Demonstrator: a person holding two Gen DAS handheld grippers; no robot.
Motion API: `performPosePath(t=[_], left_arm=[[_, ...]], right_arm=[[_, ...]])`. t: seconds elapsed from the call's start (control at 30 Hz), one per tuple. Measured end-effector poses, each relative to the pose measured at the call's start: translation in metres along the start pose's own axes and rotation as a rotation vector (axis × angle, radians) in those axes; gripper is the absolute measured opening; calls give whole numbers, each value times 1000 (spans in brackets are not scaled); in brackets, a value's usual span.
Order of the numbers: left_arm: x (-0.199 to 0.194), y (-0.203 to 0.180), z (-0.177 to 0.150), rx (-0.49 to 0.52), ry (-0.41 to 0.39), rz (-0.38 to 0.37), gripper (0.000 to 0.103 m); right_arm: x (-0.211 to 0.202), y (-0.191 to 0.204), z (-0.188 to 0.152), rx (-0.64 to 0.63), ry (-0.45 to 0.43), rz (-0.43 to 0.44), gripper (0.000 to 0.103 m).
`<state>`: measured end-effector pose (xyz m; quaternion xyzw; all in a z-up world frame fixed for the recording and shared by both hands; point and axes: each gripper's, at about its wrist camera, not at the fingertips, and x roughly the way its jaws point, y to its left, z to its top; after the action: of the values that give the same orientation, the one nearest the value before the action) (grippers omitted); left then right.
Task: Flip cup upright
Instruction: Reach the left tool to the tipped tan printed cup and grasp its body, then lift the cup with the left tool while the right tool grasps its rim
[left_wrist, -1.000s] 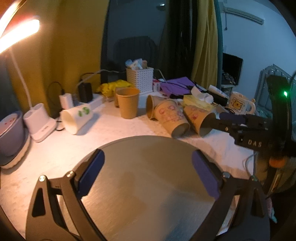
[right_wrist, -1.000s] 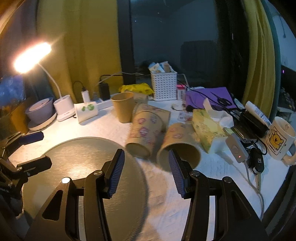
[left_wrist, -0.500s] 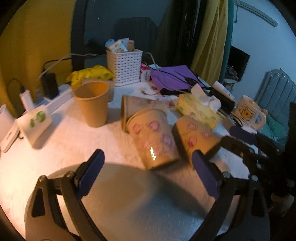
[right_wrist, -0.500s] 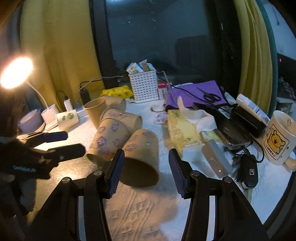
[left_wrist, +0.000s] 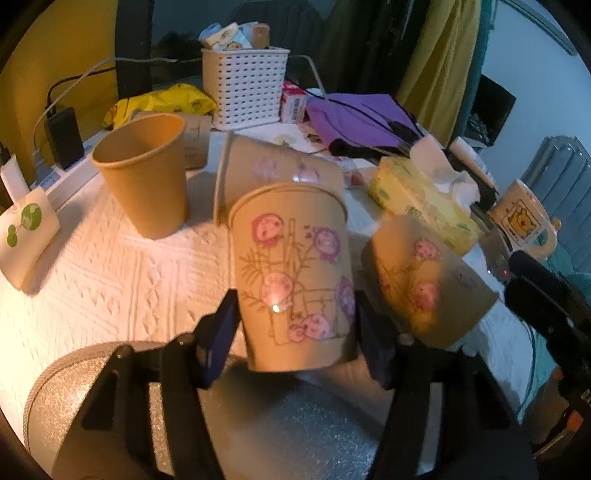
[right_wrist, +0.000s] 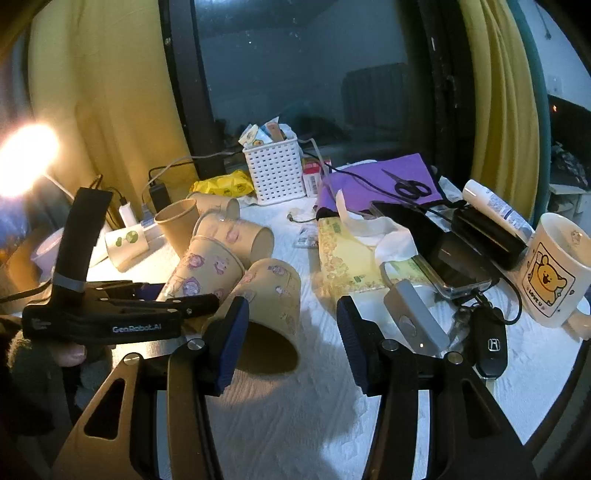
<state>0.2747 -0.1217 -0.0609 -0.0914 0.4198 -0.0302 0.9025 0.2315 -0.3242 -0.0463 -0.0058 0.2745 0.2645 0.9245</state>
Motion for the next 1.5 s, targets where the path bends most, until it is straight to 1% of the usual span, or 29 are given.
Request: performPosePath(t=[0.13, 0.27, 0.43, 0.63, 0.7, 0.77, 0.87, 0.93, 1.0, 1.07, 1.13, 1.17, 1.2, 1.27, 1.33, 1.5], left_arm=[[-18, 2, -9, 11, -27, -29, 61], [-46, 9, -25, 26, -61, -54, 61], [-84, 22, -53, 42, -101, -72, 61], [-128, 43, -91, 56, -142, -73, 61], [-139, 51, -103, 73, -161, -57, 61], [-149, 61, -116, 78, -174, -39, 61], [-160, 78, -130, 60, -186, -41, 61], [-169, 86, -139, 60, -224, -52, 61], [-175, 92, -147, 64, -253, -44, 61], [-181, 93, -150, 89, -281, -49, 61], [-186, 90, -152, 110, -308, -42, 61], [-189, 89, -153, 117, -324, -41, 61], [-193, 87, -155, 124, -340, -40, 61], [-198, 82, -159, 151, -377, -31, 61], [-201, 79, -162, 175, -404, -29, 61], [-206, 73, -166, 207, -450, -40, 61]], right_arm=[[-8, 10, -1, -6, -4, -17, 52], [-20, 28, -1, -32, -21, -21, 52], [-37, 66, -4, -81, -37, -12, 52], [-52, 112, -12, -132, -40, 12, 52], [-56, 128, -16, -146, -38, 25, 52], [-59, 143, -20, -156, -31, 44, 52], [-59, 162, -25, -162, -11, 74, 52], [-59, 175, -26, -149, 13, 85, 52], [-59, 189, -26, -147, 30, 109, 52], [-61, 203, -26, -120, 53, 191, 52], [-62, 220, -25, -128, 60, 232, 52], [-64, 226, -25, -135, 57, 240, 54], [-65, 232, -24, -138, 56, 253, 64], [-67, 239, -22, -129, 63, 295, 73], [-69, 243, -21, -121, 68, 320, 75], [-74, 238, -19, -88, 64, 340, 75]])
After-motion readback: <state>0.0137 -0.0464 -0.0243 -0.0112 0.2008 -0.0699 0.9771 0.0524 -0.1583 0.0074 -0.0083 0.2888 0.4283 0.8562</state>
